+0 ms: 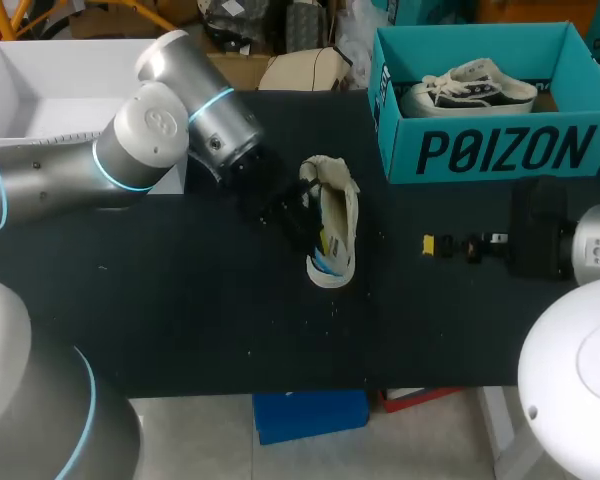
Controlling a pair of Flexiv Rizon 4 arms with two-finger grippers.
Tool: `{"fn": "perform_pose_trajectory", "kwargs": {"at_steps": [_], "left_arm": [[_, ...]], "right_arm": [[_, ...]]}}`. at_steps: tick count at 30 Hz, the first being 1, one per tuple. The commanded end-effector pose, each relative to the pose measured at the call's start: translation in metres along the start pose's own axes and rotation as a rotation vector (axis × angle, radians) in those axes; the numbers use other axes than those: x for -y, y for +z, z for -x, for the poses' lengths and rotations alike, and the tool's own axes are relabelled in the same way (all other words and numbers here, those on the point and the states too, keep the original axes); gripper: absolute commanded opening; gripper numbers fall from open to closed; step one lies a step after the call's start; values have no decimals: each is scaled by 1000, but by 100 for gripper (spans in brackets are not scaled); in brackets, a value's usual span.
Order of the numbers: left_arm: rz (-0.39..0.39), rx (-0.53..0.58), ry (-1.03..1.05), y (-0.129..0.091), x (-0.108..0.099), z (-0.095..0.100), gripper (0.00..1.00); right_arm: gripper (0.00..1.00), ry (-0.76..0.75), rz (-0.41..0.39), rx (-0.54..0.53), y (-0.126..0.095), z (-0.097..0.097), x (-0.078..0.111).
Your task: Take the shoe out of the shoebox, open the shoe tongue, remove and reinsert the insole, then place the shoe into the shoebox
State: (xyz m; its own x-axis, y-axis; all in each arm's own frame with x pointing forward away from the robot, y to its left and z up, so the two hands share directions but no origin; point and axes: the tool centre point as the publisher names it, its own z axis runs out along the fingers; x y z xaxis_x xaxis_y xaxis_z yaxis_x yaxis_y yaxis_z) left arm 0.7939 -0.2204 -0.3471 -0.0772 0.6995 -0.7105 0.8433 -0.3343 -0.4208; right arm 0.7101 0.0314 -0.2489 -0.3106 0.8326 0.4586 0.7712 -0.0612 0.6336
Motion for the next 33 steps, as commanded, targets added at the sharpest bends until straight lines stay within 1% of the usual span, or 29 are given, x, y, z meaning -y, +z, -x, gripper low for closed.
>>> {"fn": "perform_pose_trajectory", "kwargs": {"at_steps": [1, 10, 12, 20, 24, 33], "left_arm": [[2, 2, 2, 1, -9, -2, 0], [27, 5, -13, -4, -19, -5, 0], [35, 12, -11, -5, -18, -3, 0], [1, 49, -8, 0, -4, 3, 0], [-21, 86, -11, 4, 6, 10, 0], [-23, 196, -14, 8, 24, 24, 0]], "right_arm": [[100, 1, -5, -2, -1, 1, 0], [100, 1, -5, -2, -1, 1, 0], [100, 1, -5, -2, -1, 1, 0], [100, 1, -5, -2, -1, 1, 0], [100, 1, -5, -2, -1, 1, 0], [100, 1, -5, -2, -1, 1, 0]]}}
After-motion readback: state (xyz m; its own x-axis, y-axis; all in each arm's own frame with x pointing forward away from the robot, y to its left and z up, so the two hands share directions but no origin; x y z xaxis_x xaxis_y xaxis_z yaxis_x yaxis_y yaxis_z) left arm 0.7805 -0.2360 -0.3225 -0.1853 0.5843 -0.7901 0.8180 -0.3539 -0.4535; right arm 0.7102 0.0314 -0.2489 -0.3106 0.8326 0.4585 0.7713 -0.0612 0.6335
